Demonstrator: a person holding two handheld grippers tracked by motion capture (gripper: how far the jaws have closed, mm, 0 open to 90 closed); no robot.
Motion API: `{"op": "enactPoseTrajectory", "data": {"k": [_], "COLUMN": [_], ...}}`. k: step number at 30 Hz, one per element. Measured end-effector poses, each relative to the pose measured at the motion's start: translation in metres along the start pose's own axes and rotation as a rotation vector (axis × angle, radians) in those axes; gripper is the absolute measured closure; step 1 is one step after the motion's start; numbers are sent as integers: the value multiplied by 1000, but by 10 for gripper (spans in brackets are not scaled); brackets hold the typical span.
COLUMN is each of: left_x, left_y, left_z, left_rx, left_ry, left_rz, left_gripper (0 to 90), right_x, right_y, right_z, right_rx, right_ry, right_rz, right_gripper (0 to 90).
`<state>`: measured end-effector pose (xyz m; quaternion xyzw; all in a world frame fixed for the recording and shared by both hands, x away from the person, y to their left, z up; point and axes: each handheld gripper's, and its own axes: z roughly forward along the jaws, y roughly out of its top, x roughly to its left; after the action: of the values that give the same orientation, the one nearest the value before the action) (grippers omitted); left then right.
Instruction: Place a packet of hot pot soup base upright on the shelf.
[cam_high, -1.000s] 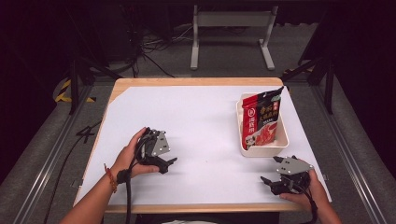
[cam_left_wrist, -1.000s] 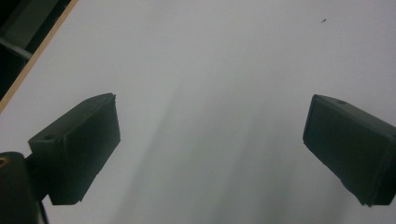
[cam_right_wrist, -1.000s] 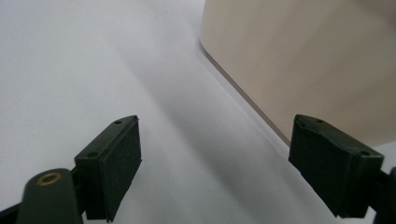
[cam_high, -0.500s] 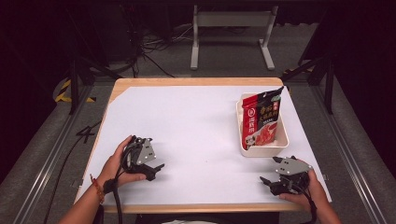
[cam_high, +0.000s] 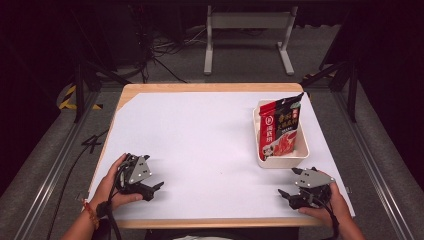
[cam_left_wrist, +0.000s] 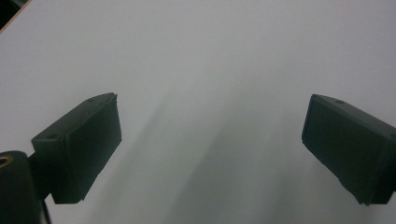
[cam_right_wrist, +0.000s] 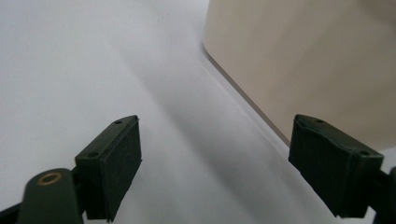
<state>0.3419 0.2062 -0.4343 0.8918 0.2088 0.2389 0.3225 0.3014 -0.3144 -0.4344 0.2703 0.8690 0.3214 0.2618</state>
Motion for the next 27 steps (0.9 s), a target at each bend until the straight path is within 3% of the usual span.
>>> {"op": "enactPoseTrajectory", "data": {"k": [5,9,15,17,20,27], "left_x": [1,2,8,9,8,8], "left_y": [-12,-22,-44,-51,-53,-51], "left_z": [-6,-12,-18,-23,-29,-27], "left_rx": [-6,-39,-76,-98,-130,-127], "left_ry": [9,-13,-46,-34,-11,-19], "left_rz": [-37,-101,-237,-274,-281,-269], "left_gripper": [55,56,57,59,59,52], "right_x": [0,0,-1,-2,-2,-3], "right_y": [0,0,-1,-1,-1,-1], "right_z": [-1,-1,-3,-3,-4,-6], "right_rx": [-3,-1,-7,-10,-8,-15], "right_ry": [-2,-5,-12,-14,-15,-20], "right_rz": [3,8,8,8,4,-1], "right_gripper": [165,166,165,165,165,165]}}
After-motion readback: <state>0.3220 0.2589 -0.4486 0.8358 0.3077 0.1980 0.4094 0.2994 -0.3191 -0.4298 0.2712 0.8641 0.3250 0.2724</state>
